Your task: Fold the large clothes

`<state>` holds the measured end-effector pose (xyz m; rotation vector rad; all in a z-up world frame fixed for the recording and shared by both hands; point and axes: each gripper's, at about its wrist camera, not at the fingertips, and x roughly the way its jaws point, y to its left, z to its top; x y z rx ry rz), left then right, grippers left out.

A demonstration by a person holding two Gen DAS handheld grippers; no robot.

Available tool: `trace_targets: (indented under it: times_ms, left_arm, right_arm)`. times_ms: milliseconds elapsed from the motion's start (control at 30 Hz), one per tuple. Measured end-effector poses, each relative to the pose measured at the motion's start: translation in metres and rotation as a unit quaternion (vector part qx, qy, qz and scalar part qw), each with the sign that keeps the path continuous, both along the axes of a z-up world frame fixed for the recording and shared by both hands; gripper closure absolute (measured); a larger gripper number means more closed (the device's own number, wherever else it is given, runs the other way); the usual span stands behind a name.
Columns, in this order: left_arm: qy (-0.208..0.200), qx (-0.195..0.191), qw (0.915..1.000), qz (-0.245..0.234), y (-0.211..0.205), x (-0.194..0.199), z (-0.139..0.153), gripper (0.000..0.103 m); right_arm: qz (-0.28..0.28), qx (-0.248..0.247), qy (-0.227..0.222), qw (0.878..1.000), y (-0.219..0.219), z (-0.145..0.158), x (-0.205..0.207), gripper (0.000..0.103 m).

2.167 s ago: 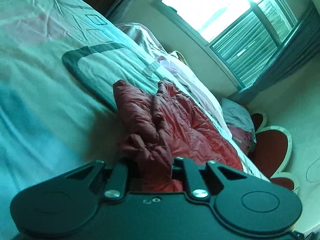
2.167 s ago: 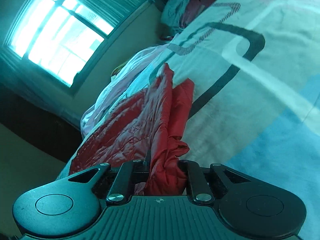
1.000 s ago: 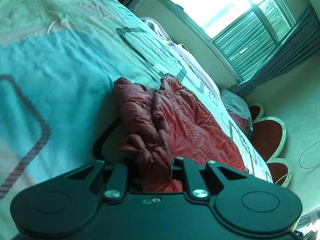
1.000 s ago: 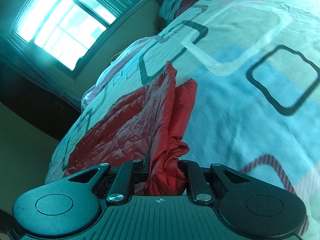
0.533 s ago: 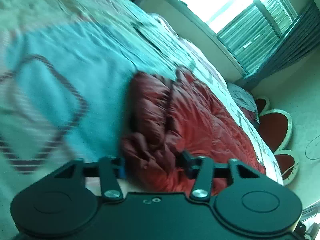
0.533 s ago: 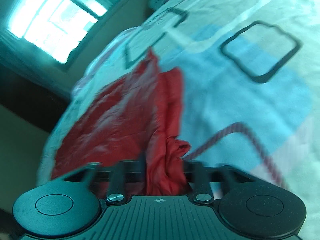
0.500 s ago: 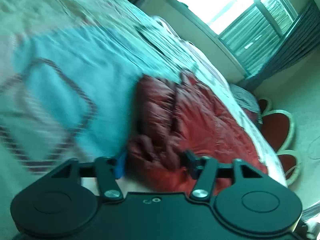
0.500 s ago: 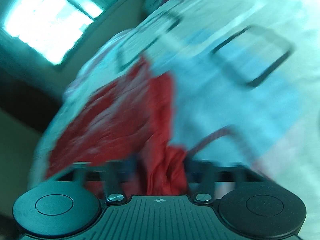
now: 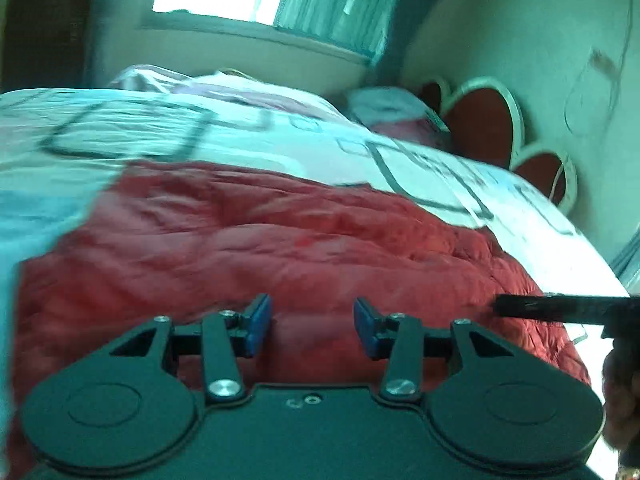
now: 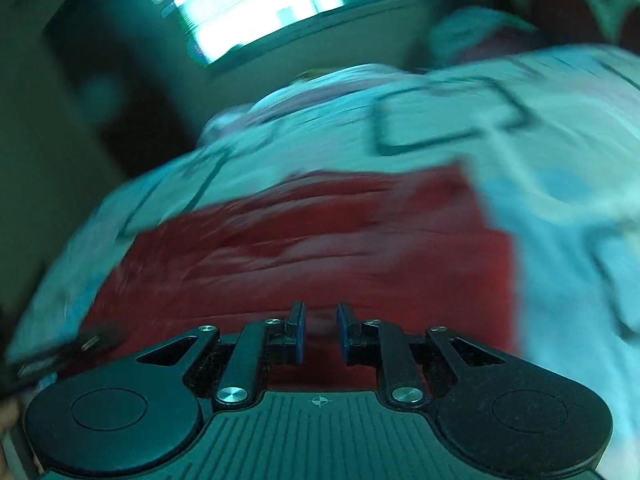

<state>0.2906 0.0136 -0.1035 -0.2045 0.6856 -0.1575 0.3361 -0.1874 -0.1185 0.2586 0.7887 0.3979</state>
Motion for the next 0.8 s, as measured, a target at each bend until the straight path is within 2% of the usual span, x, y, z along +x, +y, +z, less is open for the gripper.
trace_targets:
  times_ms: [100,200,300,367,400,433,467,567,667,800]
  left_arm:
    - [0.030,0.016,0.9994,0.003,-0.004,0.017,-0.023,0.056]
    - [0.037,0.041,0.9984,-0.012,-0.007,0.017,-0.033,0.056]
    - [0.035,0.041,0.9985,-0.004,-0.005,0.007,-0.021,0.059]
    - [0.012,0.033,0.9994,-0.001,-0.004,-0.014,-0.004,0.058]
    - [0.001,0.023,0.9997,-0.004,-0.004,-0.028,0.003,0.058]
    - [0.000,0.012,0.9999,-0.010,-0.006,-0.041,0.007,0.058]
    - [-0.002,0.010,0.9998,-0.018,-0.011,-0.053,0.009,0.058]
    - [0.000,0.036,0.9988,-0.035,-0.031,-0.073,0.002,0.057]
    - [0.018,0.049,0.9981,-0.033,-0.031,-0.064,-0.013,0.055]
    - [0.021,0.045,0.9985,0.023,0.006,-0.067,-0.013,0.056]
  right_arm:
    - [0.023,-0.057,0.027,0.998,0.027,-0.026,0.020,0.085]
    - [0.030,-0.069,0.037,0.996,0.032,-0.041,0.027,0.086]
    - [0.029,-0.067,0.041,0.997,0.027,-0.034,0.026,0.085]
    - [0.015,-0.057,0.021,0.998,0.018,-0.014,0.012,0.084]
    - [0.014,-0.048,0.011,0.999,0.014,-0.003,0.000,0.078]
    - [0.013,-0.040,0.004,0.999,0.009,0.003,-0.011,0.054]
    - [0.014,-0.034,-0.002,0.999,0.007,0.006,-0.021,0.045]
    - [0.045,-0.031,0.007,0.999,0.015,-0.001,-0.045,0.045]
    - [0.063,-0.085,0.016,0.994,0.032,-0.022,-0.049,0.045]
    - [0.026,-0.103,0.006,0.994,0.014,-0.022,-0.051,0.046]
